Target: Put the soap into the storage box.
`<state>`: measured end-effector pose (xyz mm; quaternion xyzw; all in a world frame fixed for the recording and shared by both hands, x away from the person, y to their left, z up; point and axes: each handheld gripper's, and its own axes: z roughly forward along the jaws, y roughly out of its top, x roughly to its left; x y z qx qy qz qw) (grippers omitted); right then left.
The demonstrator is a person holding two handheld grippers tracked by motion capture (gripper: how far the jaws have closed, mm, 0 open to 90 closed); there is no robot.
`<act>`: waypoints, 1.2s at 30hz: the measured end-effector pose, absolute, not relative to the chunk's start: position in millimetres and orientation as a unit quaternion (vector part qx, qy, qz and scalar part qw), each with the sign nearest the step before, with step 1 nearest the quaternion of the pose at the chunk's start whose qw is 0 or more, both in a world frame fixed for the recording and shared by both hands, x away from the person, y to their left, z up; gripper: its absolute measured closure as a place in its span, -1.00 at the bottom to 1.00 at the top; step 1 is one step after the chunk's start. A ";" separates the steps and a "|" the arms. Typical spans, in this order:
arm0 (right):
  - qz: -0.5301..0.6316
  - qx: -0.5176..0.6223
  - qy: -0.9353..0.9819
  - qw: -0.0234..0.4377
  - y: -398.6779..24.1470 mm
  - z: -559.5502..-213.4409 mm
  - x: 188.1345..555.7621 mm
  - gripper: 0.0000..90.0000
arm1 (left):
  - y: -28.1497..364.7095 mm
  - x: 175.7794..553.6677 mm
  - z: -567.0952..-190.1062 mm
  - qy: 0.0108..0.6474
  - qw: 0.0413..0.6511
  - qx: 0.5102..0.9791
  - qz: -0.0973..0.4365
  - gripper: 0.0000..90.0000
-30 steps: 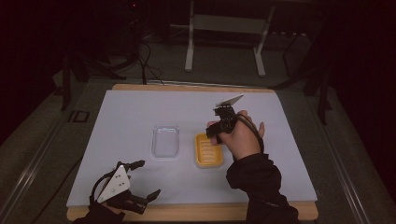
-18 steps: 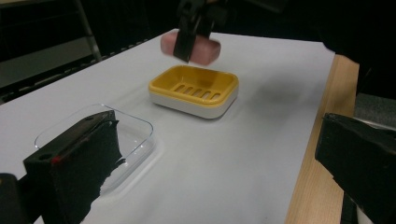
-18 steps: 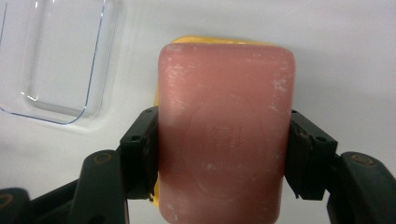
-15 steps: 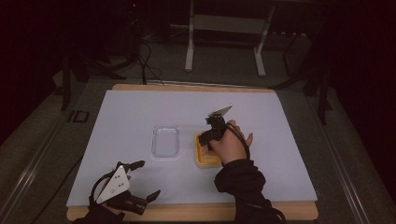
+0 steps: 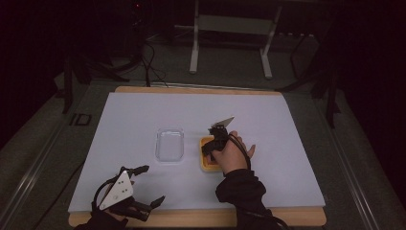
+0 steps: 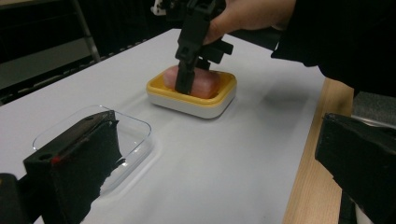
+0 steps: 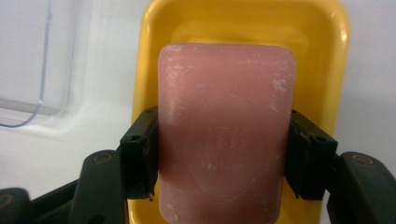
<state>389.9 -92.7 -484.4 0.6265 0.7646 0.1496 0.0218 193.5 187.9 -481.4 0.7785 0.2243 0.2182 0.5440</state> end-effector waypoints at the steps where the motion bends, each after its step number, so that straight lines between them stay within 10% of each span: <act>1: 0.151 0.627 0.764 0.022 -92.5 -486.1 389.9 -0.16 | 188.0 193.4 -481.3 0.224 0.544 0.778 0.218 -0.99; 36: 0.229 0.455 0.859 0.048 -141.4 -436.1 382.2 -0.48 | 187.8 194.1 -481.7 0.227 0.543 0.778 0.219 -0.99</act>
